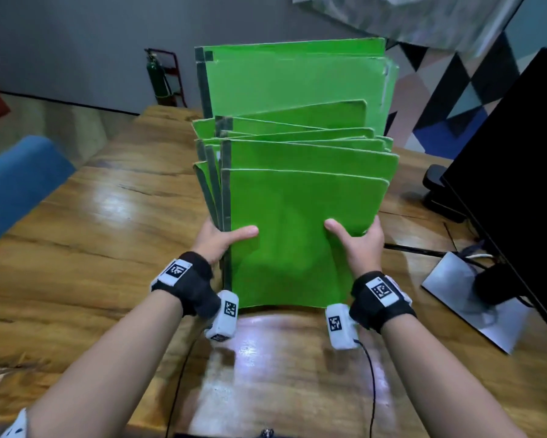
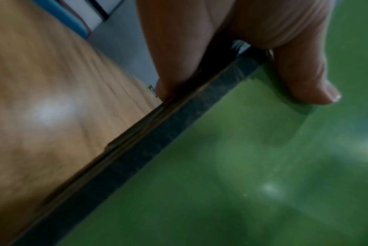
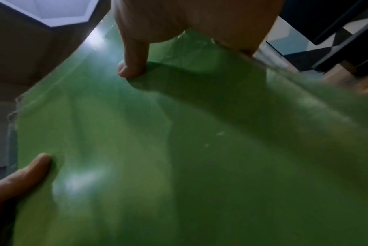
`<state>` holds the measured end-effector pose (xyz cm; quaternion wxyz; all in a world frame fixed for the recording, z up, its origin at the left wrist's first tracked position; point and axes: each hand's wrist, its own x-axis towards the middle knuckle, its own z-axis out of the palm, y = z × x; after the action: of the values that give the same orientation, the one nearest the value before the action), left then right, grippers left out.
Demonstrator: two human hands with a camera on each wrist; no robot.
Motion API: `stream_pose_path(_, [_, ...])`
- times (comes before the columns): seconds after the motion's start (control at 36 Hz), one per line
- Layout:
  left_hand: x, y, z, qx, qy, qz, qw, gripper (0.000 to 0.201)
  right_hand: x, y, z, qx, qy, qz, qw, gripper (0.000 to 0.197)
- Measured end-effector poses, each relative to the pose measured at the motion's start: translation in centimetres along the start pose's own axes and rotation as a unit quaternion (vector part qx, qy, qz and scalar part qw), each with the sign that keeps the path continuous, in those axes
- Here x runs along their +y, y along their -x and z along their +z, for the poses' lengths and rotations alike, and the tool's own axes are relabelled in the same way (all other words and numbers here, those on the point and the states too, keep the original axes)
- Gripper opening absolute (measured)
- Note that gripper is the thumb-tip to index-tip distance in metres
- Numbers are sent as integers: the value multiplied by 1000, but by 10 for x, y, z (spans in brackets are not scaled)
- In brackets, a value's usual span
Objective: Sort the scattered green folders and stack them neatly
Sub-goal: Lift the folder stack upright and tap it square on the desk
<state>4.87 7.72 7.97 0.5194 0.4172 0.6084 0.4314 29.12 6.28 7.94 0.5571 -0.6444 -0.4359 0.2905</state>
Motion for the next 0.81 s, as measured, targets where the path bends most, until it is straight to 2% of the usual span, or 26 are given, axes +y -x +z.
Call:
stream_pose_path(0.08, [-11,-14,-7,-10,-3,33,999,115,3,-2,-2,-11,-27,0,1000,104])
stream_pose_path(0.11, [-25,-28,-11,-26,-5,31,999,121,10,0,-2,-19,-32,12,999,106])
stream_pose_path(0.25, [-7,-3,-8,-62,57,64,994,120,38,18,-4,-47,-69,71,994,118])
stream_pose_path(0.31, [1,3,-6,-68,96,83,990,121,35,20,-3,-49,-91,65,993,114])
stream_pose_path(0.36, [8,3,-6,-73,135,103,983,113,29,18,-4,-53,-106,62,991,109])
stream_pose_path(0.42, [21,5,-5,-73,153,117,979,109,23,15,-5,-54,-130,55,989,113])
stream_pose_path(0.47, [36,7,-6,-67,168,130,975,114,14,10,-6,-46,-140,44,988,119])
stream_pose_path(0.56, [61,11,-5,-54,164,135,976,104,-13,2,-6,-17,-146,-5,989,104])
stream_pose_path(0.64, [78,13,-3,-38,147,125,980,69,-35,-10,-7,0,-139,-40,989,106])
stream_pose_path(0.67, [79,9,-3,-30,153,117,981,59,-42,-13,-8,1,-140,-50,989,99])
stream_pose_path(0.75, [81,5,-1,-14,153,100,983,42,-54,-22,-10,5,-160,-67,985,47])
stream_pose_path(0.81, [79,2,0,-12,148,98,984,32,-58,-26,-10,5,-172,-64,983,32])
